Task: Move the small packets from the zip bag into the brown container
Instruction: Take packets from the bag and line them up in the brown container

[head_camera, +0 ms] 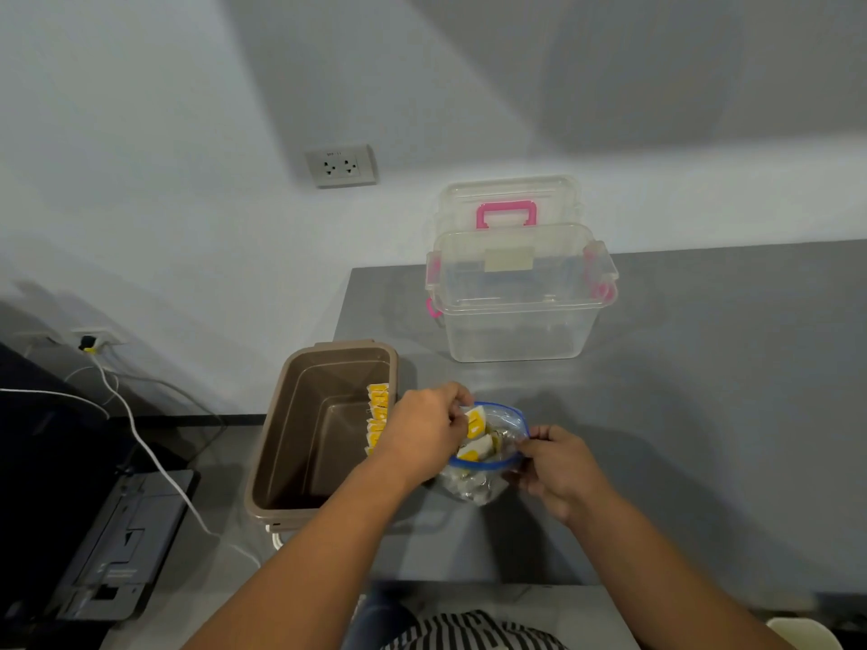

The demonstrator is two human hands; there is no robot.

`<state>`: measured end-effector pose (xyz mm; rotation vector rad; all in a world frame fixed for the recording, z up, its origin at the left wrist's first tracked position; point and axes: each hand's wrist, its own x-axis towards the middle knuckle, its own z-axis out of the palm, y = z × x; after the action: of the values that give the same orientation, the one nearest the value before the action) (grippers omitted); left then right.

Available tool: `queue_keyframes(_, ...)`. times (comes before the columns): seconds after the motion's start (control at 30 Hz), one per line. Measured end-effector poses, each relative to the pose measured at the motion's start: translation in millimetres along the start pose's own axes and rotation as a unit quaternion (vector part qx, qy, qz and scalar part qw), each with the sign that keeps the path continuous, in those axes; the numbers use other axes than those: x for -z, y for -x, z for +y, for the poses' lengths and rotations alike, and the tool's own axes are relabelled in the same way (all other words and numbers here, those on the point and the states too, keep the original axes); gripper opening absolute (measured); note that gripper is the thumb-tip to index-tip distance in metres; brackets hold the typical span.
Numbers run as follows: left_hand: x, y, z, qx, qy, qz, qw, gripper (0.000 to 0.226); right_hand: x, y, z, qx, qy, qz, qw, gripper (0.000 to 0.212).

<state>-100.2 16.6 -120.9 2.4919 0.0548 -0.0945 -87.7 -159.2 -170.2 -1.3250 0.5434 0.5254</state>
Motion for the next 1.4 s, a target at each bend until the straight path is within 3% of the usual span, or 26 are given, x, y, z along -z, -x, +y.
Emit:
queue_keyframes(0.13,5.6,-0.5,-2.0,-0.015,-0.023,-0.001,1.000,0.026,-5.0,-8.0,-2.7,0.020,0.021,0.026,0.999,0.029)
queue_keyframes(0.3,24.3,2.4,4.4,-0.015,0.005,0.024,1.000,0.011,-17.6,-18.0,-3.2,0.021,0.019,0.070,0.997,0.035)
queue_keyframes(0.43,53.2,10.8,8.5,-0.022,0.021,0.074,0.997,0.008,-22.8,-14.7,-8.9,0.001,-0.035,0.108,0.994,0.025)
queue_keyframes(0.53,80.1,16.0,0.7,-0.007,0.048,0.114,0.992,0.009,-26.8,-14.8,-9.9,-0.016,-0.077,0.083,0.993,0.020)
queue_keyframes(0.67,115.6,22.8,-20.2,0.011,0.024,0.126,0.992,0.006,-30.2,-20.3,-6.9,0.018,-0.001,0.085,0.996,0.016)
queue_keyframes(0.83,134.5,29.7,-47.7,0.085,-0.099,0.057,0.990,0.007,-34.5,-23.9,-3.0,0.075,0.075,0.093,0.990,0.015)
queue_keyframes(1.0,118.9,30.3,-68.8,0.076,-0.178,-0.042,0.980,0.014,-39.9,-26.4,-2.5,0.073,0.093,0.079,0.990,0.017)
queue_keyframes(1.27,80.7,18.4,-87.7,0.095,-0.193,-0.120,0.969,0.018,-37.9,-26.4,2.7,0.071,0.087,0.079,0.990,0.018)
queue_keyframes(1.4,67.1,10.9,-93.2,0.095,-0.202,-0.134,0.965,0.010,-35.4,-25.6,3.2,0.069,0.080,0.076,0.992,0.018)
